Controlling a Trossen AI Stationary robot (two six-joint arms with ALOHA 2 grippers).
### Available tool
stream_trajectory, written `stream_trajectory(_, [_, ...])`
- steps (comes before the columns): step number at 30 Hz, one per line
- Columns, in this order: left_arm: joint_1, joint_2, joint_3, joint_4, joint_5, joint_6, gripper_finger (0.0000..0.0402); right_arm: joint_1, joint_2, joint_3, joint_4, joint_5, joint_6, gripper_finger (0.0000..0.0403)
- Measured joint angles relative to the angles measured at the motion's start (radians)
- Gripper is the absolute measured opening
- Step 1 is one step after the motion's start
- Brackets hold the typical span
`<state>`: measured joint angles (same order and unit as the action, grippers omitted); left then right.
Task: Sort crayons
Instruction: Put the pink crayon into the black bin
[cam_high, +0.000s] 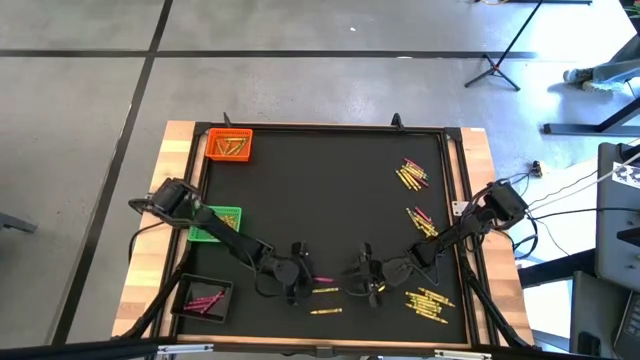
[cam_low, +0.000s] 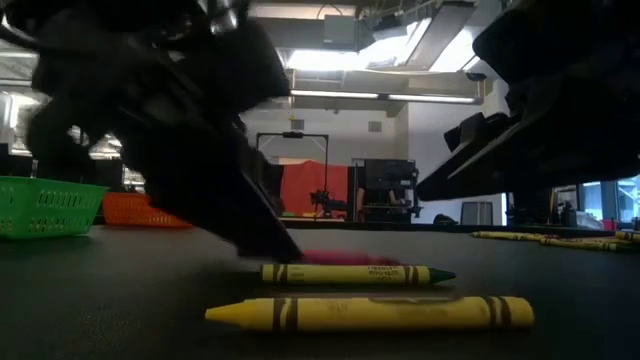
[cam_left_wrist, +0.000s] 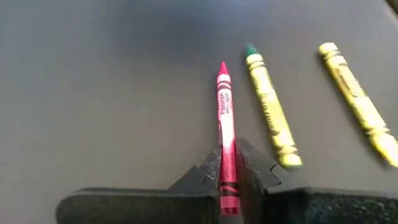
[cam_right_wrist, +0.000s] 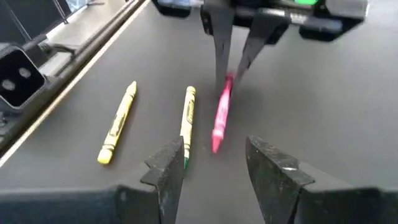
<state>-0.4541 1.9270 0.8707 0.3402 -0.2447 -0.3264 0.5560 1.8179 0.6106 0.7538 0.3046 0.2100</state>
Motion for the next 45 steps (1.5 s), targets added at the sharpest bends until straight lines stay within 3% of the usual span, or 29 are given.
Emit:
stream_trajectory(12, [-0.127,-0.343,0.002,-0.410,0.041,-0.137,0.0014,0.000,0.000,0.000,0.006,0.002,0.001,0.0170])
stream_trajectory(17, [-0.193,-0.511,0.002,-0.609,0.059,-0.313,0.0014,0.000,0.000,0.000,0.007,0.003,0.003,0.0170])
stream_trajectory(23, [-0.297,-0.673,0.002,-0.834,0.172,-0.626,0.0014,0.000,0.000,0.000,0.007,0.010,0.003,0.0170])
stream_trajectory(32, [-0.490,-0.694,0.002,-1.092,0.310,-1.046,0.0014,0.000,0.000,0.000,0.007,0.010,0.003,0.0170])
stream_trajectory(41, [-0.580,-0.683,0.002,-1.193,0.260,-1.186,0.0014,0.000,0.000,0.000,0.009,0.010,0.003,0.0170])
stream_trajectory(45, [-0.581,-0.683,0.002,-1.224,0.261,-1.253,0.0034,0.000,0.000,0.000,0.010,0.010,0.003,0.0170])
